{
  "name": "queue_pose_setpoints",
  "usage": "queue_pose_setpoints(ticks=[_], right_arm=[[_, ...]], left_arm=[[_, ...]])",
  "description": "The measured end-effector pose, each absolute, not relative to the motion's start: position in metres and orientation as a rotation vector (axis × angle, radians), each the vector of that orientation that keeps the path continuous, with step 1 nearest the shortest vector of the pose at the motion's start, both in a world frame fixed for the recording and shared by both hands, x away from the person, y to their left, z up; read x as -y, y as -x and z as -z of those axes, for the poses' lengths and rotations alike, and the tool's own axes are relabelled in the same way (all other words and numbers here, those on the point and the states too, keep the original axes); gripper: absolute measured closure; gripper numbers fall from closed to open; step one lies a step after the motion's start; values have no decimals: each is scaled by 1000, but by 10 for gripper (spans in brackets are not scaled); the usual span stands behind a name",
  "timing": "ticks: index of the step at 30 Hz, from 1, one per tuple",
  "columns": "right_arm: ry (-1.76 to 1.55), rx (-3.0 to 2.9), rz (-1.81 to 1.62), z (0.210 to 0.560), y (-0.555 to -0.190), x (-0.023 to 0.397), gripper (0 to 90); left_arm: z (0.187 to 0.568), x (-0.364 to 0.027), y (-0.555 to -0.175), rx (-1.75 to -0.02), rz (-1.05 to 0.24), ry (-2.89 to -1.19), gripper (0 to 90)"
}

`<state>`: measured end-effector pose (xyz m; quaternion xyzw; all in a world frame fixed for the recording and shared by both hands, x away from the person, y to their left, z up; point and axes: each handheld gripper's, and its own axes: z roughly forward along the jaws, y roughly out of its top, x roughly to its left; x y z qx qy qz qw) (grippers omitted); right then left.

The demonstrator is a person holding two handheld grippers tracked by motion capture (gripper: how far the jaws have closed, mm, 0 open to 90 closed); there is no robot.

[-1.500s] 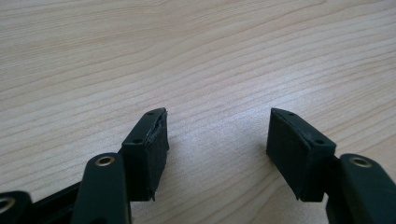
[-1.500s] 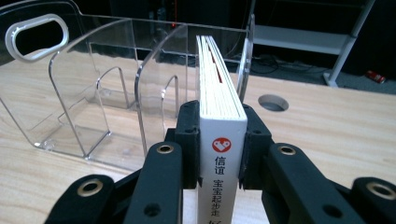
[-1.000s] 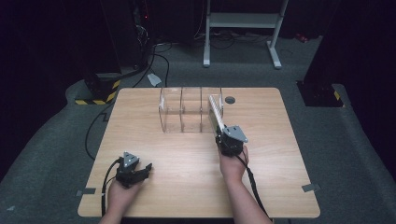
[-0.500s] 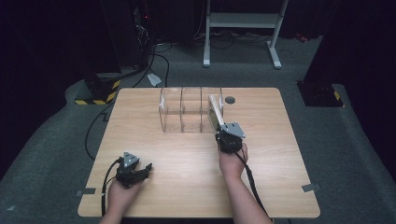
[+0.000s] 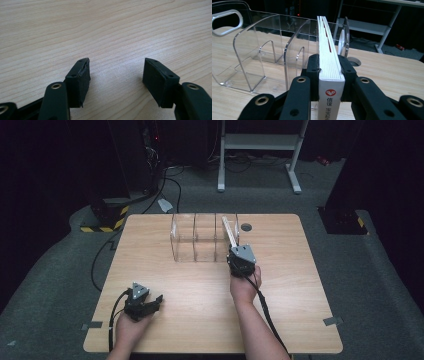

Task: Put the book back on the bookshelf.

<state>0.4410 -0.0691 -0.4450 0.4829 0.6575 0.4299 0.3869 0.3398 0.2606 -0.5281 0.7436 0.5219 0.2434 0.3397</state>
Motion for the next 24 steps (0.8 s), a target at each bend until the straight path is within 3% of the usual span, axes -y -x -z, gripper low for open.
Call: queue_pose_setpoints(ticks=[24], right_arm=[[-1278,-1645,-1100,454,-454,65,738]], left_arm=[[528,-261,-340,-1358,-633,-1937,386]])
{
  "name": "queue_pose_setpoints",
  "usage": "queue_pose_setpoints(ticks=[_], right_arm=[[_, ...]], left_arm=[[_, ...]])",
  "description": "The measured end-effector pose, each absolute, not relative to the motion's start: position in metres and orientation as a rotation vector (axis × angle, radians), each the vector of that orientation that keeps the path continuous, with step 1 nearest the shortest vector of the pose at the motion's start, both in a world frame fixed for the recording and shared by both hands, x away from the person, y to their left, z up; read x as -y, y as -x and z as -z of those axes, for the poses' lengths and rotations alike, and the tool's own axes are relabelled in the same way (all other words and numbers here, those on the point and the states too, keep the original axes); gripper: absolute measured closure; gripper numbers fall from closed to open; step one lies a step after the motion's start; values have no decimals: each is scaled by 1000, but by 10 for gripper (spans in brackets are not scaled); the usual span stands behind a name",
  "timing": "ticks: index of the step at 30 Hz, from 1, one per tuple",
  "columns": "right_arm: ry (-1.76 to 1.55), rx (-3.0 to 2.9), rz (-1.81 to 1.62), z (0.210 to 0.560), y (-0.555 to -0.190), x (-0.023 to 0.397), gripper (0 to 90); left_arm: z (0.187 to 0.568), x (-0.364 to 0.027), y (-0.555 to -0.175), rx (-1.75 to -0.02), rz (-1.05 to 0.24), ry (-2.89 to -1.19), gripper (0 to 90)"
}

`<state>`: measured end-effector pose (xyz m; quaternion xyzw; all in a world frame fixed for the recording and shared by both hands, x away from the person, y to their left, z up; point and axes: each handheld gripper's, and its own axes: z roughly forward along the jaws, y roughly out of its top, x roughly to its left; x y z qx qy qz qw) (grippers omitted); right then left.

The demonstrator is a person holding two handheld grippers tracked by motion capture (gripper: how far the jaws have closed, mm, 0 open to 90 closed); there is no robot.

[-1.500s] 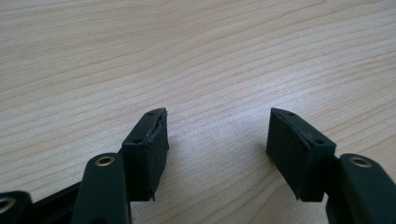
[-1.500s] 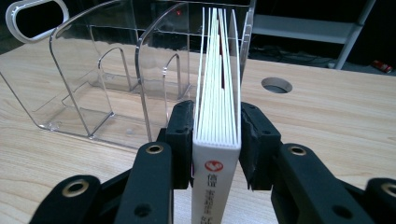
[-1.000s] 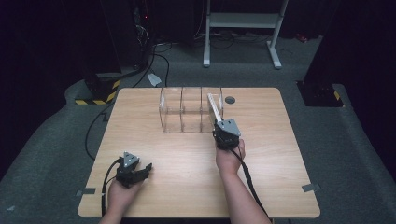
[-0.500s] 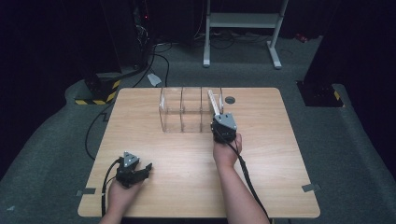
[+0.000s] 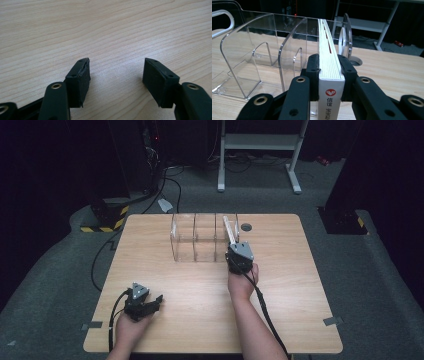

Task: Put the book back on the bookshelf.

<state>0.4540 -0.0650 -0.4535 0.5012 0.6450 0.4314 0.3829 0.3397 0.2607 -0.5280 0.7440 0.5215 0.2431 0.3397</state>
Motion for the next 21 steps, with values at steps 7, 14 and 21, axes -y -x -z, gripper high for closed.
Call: queue_pose_setpoints(ticks=[7,14,21], right_arm=[[-1309,-1653,-1102,459,-451,66,731],[-1341,-1615,-1104,461,-449,69,738],[-1365,-1594,-1109,461,-450,69,714]], left_arm=[[528,-261,-339,-1354,-631,-1940,389],[528,-261,-339,-1354,-630,-1942,390],[528,-261,-339,-1353,-630,-1942,390]])
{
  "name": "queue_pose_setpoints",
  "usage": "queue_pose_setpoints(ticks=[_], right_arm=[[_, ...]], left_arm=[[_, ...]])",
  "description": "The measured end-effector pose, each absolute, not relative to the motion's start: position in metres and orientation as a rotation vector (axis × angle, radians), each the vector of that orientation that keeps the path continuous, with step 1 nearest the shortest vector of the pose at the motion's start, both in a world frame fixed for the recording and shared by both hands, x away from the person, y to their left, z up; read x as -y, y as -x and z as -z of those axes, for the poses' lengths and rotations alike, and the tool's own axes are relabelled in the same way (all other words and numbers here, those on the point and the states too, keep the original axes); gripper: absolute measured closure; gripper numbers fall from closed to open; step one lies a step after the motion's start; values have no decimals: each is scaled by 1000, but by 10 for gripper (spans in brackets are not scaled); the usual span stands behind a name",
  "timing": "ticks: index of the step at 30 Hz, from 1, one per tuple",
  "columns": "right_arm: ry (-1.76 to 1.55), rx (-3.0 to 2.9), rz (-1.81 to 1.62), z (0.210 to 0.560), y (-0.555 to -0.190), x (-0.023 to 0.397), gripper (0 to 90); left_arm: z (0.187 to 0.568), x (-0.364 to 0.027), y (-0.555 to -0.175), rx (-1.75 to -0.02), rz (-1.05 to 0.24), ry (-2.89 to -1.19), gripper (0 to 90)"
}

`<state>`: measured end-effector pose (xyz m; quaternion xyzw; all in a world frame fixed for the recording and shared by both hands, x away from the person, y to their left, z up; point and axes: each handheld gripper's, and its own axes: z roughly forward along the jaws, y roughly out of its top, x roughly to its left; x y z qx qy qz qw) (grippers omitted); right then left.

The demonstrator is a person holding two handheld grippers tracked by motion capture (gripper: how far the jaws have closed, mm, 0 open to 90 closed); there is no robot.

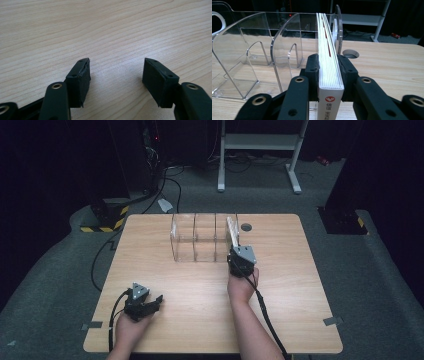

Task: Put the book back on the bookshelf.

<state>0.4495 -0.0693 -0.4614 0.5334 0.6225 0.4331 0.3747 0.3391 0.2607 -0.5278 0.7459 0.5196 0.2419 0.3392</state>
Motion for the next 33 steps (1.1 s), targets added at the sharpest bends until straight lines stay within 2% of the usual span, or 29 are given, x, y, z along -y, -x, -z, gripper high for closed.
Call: queue_pose_setpoints(ticks=[10,19,22,26,33], right_arm=[[-1352,-1669,-1154,460,-440,76,558],[-1322,-1754,-1186,470,-425,89,499],[-1318,-1776,-1206,474,-422,94,496],[-1287,-1813,-1255,481,-419,102,548],[-1249,-1849,-1281,481,-419,114,577]], left_arm=[[528,-261,-339,-1353,-628,-1942,391],[528,-261,-339,-1353,-629,-1942,391],[528,-261,-339,-1353,-629,-1942,391],[528,-261,-339,-1351,-627,-1942,392],[528,-261,-339,-1347,-626,-1945,392]])
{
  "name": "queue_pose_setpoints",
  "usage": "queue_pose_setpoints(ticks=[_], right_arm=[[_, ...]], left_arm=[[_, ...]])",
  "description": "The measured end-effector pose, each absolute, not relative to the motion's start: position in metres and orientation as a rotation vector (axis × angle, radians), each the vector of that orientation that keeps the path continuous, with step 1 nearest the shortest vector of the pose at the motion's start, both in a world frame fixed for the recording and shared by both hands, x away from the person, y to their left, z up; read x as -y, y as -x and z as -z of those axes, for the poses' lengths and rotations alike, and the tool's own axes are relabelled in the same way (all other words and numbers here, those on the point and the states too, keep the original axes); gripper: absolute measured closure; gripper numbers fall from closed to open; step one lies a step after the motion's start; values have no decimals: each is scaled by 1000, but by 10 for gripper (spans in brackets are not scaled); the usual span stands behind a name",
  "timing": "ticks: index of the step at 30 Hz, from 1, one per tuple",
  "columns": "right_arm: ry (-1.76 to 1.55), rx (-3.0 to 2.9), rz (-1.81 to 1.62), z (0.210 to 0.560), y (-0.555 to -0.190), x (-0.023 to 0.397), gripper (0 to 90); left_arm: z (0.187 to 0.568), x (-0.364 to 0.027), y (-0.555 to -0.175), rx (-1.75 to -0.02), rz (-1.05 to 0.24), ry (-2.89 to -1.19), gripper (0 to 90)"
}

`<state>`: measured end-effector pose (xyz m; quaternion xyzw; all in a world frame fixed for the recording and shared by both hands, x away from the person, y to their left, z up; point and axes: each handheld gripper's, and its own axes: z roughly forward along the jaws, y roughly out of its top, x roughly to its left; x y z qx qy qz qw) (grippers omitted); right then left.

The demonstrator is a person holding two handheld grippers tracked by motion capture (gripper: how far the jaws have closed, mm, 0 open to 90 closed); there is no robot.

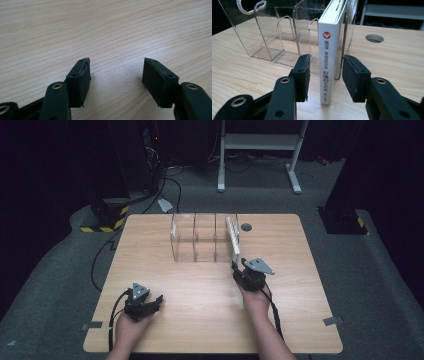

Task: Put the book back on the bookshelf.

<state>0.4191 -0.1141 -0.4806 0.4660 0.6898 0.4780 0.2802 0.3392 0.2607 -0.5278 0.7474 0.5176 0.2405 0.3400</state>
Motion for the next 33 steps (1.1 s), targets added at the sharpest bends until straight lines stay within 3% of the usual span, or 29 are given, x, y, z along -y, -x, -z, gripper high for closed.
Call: queue_pose_setpoints(ticks=[20,33], right_arm=[[-1251,-1864,-1294,479,-427,115,720],[-1367,-1806,-1336,479,-426,108,722]], left_arm=[[528,-260,-339,-1349,-629,-1942,393],[528,-260,-339,-1350,-627,-1941,392]])
